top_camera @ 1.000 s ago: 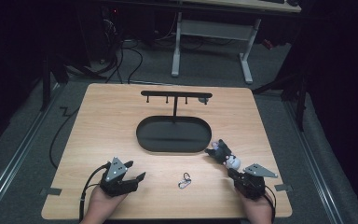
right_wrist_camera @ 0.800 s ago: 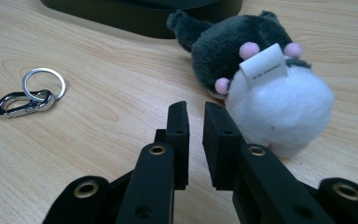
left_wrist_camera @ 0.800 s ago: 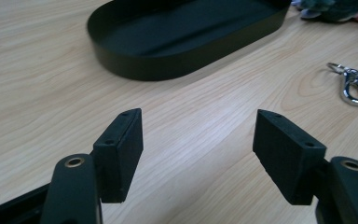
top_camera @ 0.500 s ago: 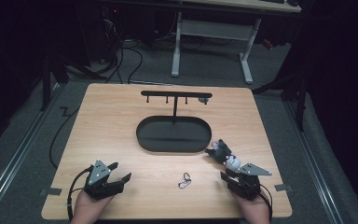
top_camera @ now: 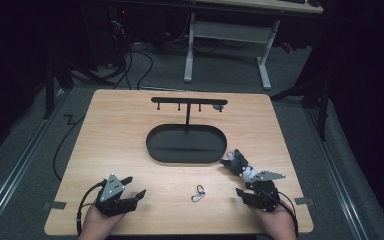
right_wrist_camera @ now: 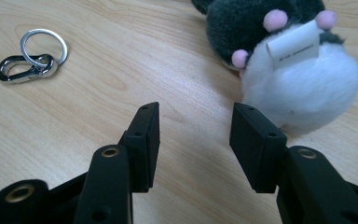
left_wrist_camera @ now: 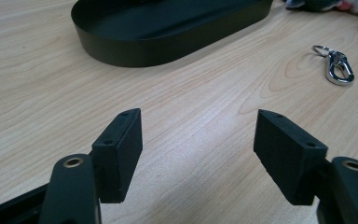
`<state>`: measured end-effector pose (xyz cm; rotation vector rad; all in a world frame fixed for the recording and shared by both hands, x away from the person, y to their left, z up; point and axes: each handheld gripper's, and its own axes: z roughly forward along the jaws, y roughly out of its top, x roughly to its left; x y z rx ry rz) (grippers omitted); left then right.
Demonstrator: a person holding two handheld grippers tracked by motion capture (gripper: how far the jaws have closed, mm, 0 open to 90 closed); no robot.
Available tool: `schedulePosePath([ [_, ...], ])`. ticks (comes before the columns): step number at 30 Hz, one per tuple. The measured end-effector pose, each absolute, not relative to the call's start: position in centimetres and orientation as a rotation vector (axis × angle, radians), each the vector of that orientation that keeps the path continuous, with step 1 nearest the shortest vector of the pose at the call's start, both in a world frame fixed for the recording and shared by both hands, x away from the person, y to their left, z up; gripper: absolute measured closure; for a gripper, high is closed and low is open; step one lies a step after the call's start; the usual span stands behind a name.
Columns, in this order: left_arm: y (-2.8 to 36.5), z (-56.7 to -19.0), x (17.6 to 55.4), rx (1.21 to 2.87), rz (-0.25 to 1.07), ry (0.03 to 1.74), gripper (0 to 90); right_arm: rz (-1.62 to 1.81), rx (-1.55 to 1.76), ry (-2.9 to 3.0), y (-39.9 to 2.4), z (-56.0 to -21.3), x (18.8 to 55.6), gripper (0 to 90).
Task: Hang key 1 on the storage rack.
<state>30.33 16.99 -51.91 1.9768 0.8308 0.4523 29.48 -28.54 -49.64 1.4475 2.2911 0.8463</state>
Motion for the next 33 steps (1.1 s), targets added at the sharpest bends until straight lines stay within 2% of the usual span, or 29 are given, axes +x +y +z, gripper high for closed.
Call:
schedulePosePath([
  [10,17.7,-51.4,30.2,1.937,0.464,0.846,33.3,0.698,1.43,2.411,-27.7,-49.3,29.9,47.9],
  [33,17.2,-51.4,29.8,1.976,0.487,0.783,33.2,0.457,1.41,2.616,-27.4,-48.4,31.2,37.8],
])
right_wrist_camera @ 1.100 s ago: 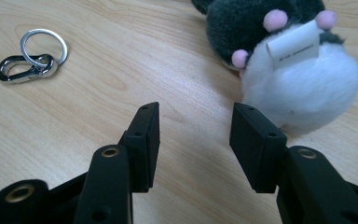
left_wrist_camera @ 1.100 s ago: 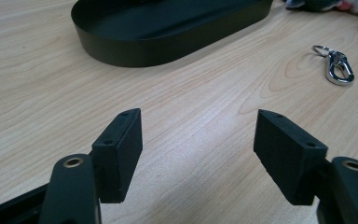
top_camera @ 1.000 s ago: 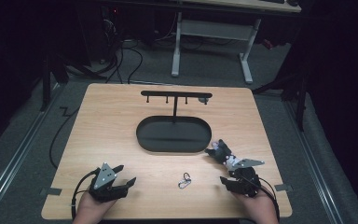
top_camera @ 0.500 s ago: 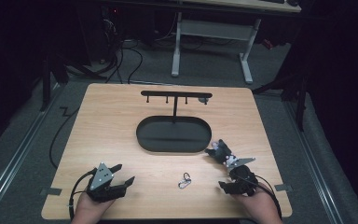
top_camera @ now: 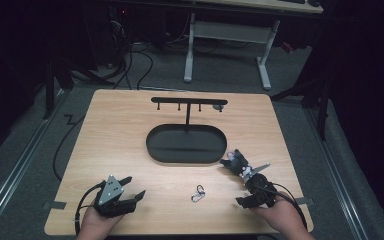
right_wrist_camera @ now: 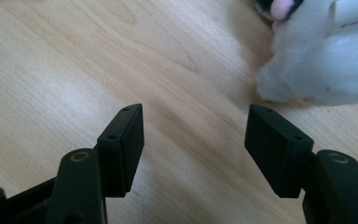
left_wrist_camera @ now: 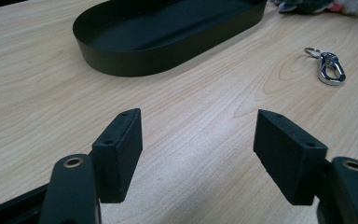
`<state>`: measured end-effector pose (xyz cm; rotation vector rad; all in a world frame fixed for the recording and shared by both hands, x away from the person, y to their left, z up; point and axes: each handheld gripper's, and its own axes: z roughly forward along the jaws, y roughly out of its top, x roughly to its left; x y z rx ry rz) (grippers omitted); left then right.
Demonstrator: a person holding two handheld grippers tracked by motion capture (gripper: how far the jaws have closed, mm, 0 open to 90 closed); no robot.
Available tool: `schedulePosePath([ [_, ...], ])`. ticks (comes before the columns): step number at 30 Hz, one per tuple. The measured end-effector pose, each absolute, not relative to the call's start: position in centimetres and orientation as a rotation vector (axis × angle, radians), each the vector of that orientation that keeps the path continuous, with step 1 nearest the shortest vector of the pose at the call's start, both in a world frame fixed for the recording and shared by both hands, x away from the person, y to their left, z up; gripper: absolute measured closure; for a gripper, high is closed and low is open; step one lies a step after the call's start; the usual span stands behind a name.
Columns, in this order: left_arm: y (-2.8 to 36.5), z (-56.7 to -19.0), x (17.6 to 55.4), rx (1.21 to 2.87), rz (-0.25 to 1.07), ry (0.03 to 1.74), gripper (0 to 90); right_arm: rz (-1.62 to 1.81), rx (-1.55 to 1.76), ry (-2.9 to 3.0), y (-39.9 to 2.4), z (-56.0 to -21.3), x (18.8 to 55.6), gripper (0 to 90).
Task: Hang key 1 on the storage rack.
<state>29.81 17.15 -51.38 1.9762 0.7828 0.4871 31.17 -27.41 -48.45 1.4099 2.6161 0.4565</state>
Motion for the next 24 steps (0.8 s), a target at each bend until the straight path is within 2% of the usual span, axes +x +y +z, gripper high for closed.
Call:
schedulePosePath([
  [24,17.1,-51.3,29.7,1.989,0.485,0.764,33.1,0.273,1.472,2.669,-29.2,-46.8,33.3,27.5],
])
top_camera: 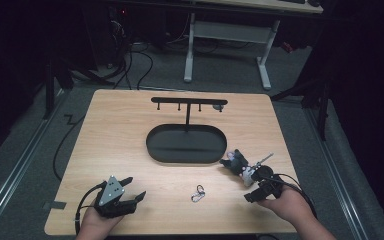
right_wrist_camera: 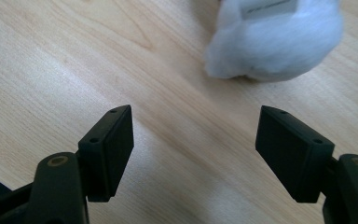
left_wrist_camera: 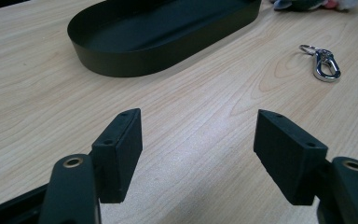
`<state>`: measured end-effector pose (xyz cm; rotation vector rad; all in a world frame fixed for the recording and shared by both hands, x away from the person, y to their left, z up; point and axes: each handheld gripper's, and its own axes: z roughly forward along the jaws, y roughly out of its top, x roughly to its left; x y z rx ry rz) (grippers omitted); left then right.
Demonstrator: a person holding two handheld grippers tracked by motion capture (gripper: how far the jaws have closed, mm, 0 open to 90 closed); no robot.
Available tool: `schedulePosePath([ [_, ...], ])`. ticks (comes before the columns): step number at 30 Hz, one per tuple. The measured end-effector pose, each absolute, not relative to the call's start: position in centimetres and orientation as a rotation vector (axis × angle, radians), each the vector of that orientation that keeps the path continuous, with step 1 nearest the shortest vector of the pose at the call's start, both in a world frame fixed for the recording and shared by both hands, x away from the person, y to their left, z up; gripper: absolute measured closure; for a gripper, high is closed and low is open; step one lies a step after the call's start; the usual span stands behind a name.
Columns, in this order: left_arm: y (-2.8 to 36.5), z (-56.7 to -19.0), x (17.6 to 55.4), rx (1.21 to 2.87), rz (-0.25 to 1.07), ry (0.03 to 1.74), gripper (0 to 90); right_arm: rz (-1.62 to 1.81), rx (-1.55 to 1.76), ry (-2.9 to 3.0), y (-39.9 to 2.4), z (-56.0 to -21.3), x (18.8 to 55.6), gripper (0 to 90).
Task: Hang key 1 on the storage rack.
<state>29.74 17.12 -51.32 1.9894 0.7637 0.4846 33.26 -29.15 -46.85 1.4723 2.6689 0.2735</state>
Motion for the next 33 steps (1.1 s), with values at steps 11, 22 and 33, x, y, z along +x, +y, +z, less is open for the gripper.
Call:
schedulePosePath([
  [11,17.2,-51.3,29.8,1.986,0.484,0.767,33.1,0.284,1.499,2.647,-29.7,-45.9,36.0,26.5],
  [22,17.4,-51.4,29.9,1.988,0.482,0.769,33.1,0.282,1.479,2.683,-29.5,-46.4,38.5,24.9],
  [33,17.4,-51.4,29.9,1.991,0.483,0.77,33.2,0.239,1.458,2.726,-28.9,-48.0,39.6,29.9],
])
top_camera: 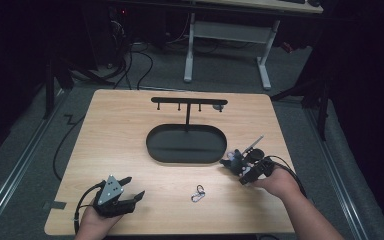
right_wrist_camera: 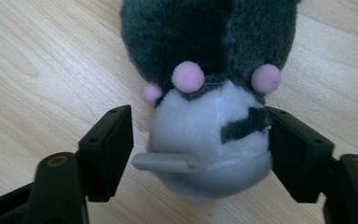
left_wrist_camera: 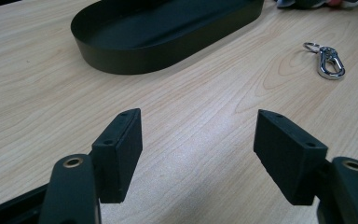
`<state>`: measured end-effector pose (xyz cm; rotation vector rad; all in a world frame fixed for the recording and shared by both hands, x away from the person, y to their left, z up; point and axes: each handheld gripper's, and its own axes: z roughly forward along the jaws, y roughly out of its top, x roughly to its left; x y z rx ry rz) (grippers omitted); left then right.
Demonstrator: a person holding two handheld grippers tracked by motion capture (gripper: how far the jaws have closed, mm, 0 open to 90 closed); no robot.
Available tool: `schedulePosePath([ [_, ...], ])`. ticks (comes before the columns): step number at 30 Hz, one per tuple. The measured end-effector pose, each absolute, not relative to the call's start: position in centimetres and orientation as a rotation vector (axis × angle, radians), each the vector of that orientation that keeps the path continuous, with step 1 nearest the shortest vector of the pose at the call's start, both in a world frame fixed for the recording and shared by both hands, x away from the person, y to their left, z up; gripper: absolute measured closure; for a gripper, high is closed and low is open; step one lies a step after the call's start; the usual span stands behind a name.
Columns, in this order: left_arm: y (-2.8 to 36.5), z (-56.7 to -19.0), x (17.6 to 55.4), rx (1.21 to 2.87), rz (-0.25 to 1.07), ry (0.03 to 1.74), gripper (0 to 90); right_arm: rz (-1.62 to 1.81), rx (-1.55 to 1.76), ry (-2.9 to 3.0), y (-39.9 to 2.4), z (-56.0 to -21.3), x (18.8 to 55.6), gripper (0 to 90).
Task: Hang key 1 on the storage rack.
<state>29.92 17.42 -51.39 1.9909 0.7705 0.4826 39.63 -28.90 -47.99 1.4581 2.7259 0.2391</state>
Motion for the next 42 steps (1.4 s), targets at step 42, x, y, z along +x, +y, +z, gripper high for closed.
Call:
schedulePosePath([
  [42,17.4,-51.1,29.7,1.984,0.502,0.758,33.4,0.334,1.456,2.667,-28.3,-43.4,35.8,47.7],
])
